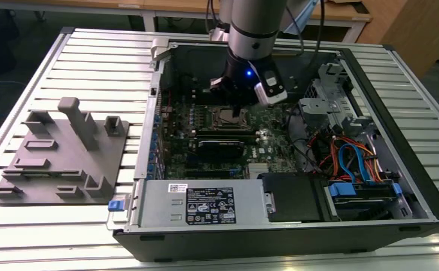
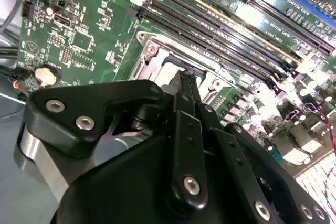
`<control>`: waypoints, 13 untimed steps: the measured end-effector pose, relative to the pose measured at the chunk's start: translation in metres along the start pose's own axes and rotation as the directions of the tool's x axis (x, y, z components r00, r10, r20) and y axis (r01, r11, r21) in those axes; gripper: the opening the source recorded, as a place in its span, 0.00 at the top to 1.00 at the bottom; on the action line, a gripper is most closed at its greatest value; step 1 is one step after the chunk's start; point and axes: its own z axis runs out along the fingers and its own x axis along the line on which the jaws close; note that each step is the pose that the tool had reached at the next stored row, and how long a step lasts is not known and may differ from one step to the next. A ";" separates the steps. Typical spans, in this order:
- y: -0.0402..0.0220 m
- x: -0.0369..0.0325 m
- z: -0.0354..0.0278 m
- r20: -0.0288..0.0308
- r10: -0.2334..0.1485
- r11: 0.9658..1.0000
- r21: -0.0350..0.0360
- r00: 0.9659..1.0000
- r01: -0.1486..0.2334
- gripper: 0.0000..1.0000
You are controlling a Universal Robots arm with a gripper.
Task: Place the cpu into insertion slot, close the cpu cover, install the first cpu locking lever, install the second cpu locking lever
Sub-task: 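Install the second cpu locking lever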
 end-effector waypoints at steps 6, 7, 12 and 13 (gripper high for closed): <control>-0.0032 0.0000 -0.0038 0.000 0.000 1.000 0.000 1.000 0.000 0.89; -0.0054 -0.0001 -0.0040 0.000 0.000 1.000 0.000 1.000 0.000 0.89; -0.0177 0.0003 -0.0045 0.000 0.000 1.000 -0.003 1.000 0.000 0.89; -0.0187 0.0015 -0.0042 0.000 0.000 1.000 -0.005 1.000 0.000 0.89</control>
